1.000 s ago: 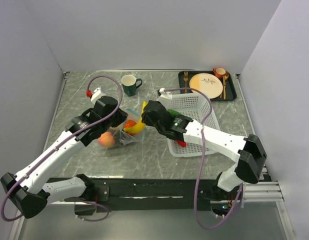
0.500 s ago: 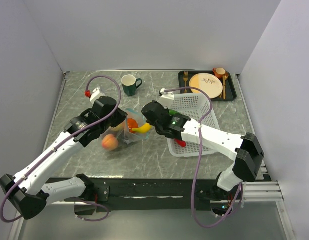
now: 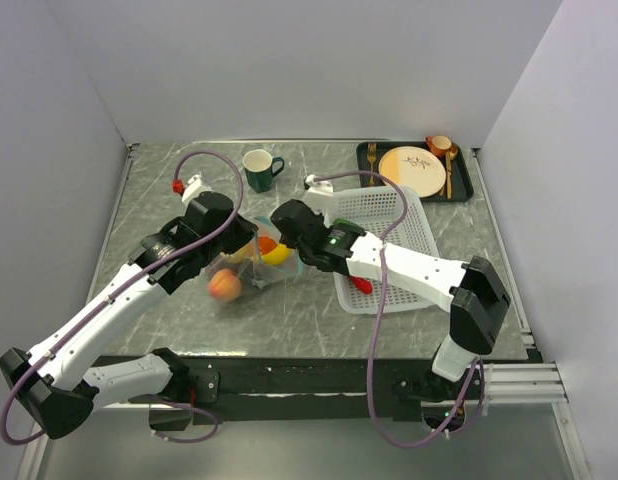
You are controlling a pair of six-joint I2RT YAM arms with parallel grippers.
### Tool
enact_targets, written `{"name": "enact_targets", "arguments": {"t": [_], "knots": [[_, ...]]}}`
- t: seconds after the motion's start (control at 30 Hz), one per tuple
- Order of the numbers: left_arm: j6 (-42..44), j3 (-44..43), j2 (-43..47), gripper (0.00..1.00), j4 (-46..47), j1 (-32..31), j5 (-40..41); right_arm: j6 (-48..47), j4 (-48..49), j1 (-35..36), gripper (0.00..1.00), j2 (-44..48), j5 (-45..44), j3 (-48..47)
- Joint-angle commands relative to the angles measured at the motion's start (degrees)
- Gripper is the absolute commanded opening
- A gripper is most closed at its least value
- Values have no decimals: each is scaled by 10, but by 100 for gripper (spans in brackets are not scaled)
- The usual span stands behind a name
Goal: Place the food in the zip-top bag and seal the zipper
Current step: Place the fake fruit in the zipper food storage bag.
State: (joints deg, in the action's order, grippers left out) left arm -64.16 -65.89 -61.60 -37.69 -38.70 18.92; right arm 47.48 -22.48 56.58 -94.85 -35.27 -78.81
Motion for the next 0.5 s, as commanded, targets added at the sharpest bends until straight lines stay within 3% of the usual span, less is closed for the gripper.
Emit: {"name": "enact_targets", "arguments": {"t": [0.0,0.2,0.47], "knots": [[4,-15,8,1,32,-1,5,1,50,22,1,11,6,13],[-2,-14,1,1,37,-1,9,-30,127,49,2,61,48,99],[-2,-22,-13,1,37,-1,9,-72,144,59,5,62,99,108]]}}
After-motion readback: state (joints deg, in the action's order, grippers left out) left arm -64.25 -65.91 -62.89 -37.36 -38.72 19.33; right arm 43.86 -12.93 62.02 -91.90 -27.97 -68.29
